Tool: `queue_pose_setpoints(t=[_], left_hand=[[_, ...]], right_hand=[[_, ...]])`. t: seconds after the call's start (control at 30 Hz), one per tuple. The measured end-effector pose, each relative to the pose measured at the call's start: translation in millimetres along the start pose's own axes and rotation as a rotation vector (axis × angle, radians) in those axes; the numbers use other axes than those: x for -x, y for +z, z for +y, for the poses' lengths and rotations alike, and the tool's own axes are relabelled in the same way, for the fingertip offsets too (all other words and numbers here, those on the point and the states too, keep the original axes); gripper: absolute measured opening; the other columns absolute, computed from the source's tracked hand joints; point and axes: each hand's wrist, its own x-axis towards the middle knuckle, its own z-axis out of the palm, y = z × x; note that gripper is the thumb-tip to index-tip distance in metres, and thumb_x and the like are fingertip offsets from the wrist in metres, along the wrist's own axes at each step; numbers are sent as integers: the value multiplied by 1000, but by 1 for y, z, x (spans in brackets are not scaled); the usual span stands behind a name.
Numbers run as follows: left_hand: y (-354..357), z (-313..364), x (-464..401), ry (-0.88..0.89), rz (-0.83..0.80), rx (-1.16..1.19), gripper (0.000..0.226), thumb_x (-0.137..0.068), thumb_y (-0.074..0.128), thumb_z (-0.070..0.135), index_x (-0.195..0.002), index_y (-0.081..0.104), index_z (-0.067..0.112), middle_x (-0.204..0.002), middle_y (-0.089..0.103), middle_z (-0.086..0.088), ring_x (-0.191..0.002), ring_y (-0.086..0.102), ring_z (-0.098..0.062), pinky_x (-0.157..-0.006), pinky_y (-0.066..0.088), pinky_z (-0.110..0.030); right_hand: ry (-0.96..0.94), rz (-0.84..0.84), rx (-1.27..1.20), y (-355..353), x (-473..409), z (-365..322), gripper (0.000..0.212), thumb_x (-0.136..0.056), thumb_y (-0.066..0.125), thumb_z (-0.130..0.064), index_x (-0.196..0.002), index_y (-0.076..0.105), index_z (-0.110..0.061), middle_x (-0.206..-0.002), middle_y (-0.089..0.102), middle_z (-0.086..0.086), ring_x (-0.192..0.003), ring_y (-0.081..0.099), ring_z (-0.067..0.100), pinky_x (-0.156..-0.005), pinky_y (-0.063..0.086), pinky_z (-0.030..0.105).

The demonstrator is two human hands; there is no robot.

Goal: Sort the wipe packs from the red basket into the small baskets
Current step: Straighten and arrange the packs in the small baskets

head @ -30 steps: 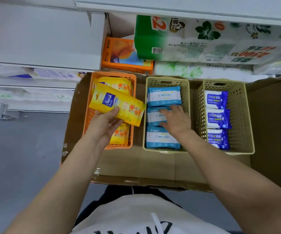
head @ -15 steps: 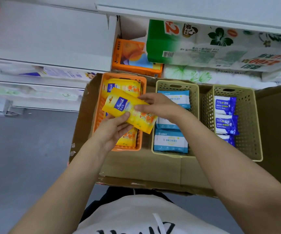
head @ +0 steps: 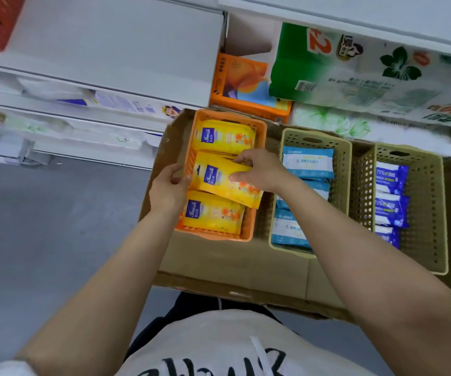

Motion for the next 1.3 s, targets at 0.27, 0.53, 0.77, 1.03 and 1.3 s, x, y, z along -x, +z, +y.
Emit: queue_pose_setpoints(t=[0.27, 0.53, 0.77, 1.03, 1.3], left_hand=[[-11, -10, -9, -40, -109, 42, 22, -93, 65, 27, -115, 64, 30, -107, 69, 0, -87, 69, -15, -74, 60, -38], [-12, -12, -12, -28, -160, 52, 19, -94, 63, 27, -113, 63, 31, -109, 69, 0, -93, 69, -16, -81, 59, -43], [-16, -17, -14, -23, -206, 62, 27, -95, 63, 28, -121, 61, 31, -115, 68, 1, -96, 69, -16, -81, 60, -44], [-12, -21, -9, -7, -170, 93, 26, -96, 62, 27, -122, 63, 30, -113, 69, 0, -96, 70, -17, -81, 60, -43], [-14, -2, 15, 40, -26, -104, 30, -98, 51, 36, -123, 64, 25, -114, 68, 2, -97, 66, -17, -79, 57, -34]], right_hand=[[-40, 82, 179, 18, -18, -13, 44, -87, 71, -37, -130, 63, -27, -137, 57, 1, -125, 51, 26, -90, 44, 34], [-76, 362, 651, 39, -6, -21, 44, -91, 63, -45, -130, 59, -25, -120, 64, 5, -120, 48, 27, -86, 43, 40], [-30, 171, 407, 44, 3, -12, 71, -78, 75, -51, -138, 45, -28, -140, 47, -1, -134, 35, 20, -102, 41, 41], [-32, 241, 428, 53, 1, -12, 68, -77, 78, -47, -134, 45, -28, -134, 49, -1, -131, 37, 22, -102, 41, 40], [-88, 244, 474, 41, 20, -17, 63, -90, 64, -45, -143, 41, -22, -144, 47, 4, -136, 37, 25, -104, 41, 43]])
